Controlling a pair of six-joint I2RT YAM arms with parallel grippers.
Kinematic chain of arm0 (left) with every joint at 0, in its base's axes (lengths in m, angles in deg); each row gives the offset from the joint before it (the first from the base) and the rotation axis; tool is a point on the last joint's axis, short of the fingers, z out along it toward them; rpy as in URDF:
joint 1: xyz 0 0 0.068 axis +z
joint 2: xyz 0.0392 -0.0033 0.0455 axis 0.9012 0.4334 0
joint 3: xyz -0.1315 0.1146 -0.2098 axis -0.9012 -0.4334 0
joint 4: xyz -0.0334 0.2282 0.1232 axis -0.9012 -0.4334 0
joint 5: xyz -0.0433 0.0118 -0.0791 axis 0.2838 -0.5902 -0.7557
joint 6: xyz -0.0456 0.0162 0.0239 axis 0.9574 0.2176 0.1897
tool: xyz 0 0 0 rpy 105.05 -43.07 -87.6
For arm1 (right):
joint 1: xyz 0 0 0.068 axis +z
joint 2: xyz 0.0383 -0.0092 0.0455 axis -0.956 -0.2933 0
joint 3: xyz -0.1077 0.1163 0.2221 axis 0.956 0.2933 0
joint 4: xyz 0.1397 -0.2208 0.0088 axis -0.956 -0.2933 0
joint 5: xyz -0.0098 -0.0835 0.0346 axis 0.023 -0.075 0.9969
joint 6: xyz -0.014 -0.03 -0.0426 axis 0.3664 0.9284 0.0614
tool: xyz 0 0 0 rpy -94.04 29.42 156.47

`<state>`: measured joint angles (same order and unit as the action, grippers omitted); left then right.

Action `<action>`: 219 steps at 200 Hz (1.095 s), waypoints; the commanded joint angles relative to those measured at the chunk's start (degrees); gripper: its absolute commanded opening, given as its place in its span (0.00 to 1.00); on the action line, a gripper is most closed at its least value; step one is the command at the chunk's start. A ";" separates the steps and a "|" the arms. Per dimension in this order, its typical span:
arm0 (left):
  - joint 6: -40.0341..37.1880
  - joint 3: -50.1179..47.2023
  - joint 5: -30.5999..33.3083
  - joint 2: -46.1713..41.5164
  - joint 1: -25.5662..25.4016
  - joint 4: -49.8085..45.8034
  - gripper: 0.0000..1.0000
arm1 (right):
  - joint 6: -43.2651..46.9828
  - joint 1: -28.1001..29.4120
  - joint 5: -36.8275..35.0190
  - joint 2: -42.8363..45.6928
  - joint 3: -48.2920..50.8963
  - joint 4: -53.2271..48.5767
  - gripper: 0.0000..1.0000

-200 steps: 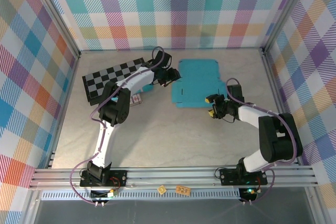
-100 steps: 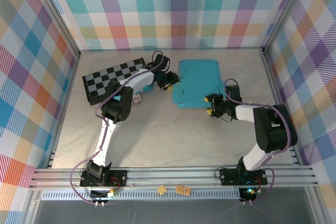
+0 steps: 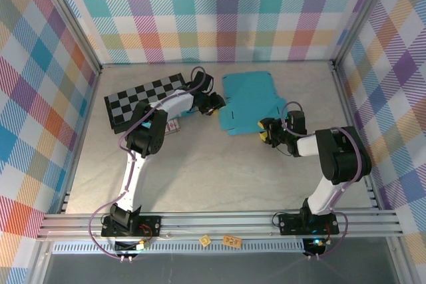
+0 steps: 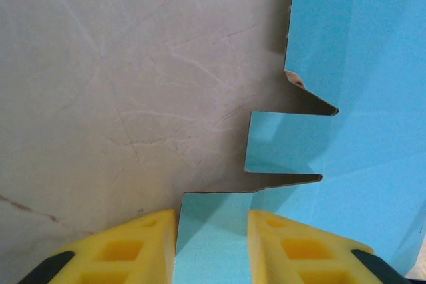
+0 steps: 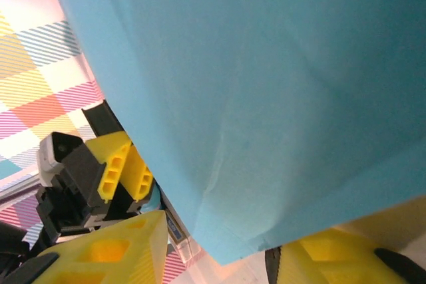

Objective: Fold the paper box

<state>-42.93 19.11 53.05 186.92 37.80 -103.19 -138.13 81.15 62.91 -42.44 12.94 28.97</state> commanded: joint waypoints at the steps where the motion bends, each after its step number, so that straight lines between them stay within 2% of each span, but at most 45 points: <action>1: 0.92 -1.62 -2.84 -1.86 -0.68 -3.19 0.30 | 0.50 0.25 -3.75 -1.92 -0.64 7.86 0.40; 78: 0.86 -2.40 -3.24 -2.57 -0.81 -3.06 0.28 | 0.91 0.32 -5.02 -2.71 -3.09 7.28 0.19; 97: 0.75 -2.56 -2.95 -3.13 -0.89 -3.06 0.30 | 1.73 0.30 -5.50 -1.82 -4.07 5.17 0.10; 111: 0.60 -2.77 -2.05 -4.50 -0.88 -2.94 0.36 | 2.12 0.32 -5.87 -0.97 -4.62 3.79 0.00; 151: -0.17 -5.48 3.27 -12.70 -1.07 -1.72 0.58 | 2.77 0.19 -7.42 4.13 -6.37 -2.75 0.00; 183: -0.80 -7.77 6.55 -20.16 -1.43 -3.62 0.61 | 2.54 -0.38 -8.45 10.23 -11.04 -10.91 0.00; 219: 3.37 -10.06 6.93 -27.60 -2.20 -4.14 0.65 | 0.86 -0.56 -10.15 15.87 -19.32 -22.57 0.00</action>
<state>-42.04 10.52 58.55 164.16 36.64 -105.18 -136.69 80.97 54.76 -30.62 -0.63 15.96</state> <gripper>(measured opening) 0.644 0.055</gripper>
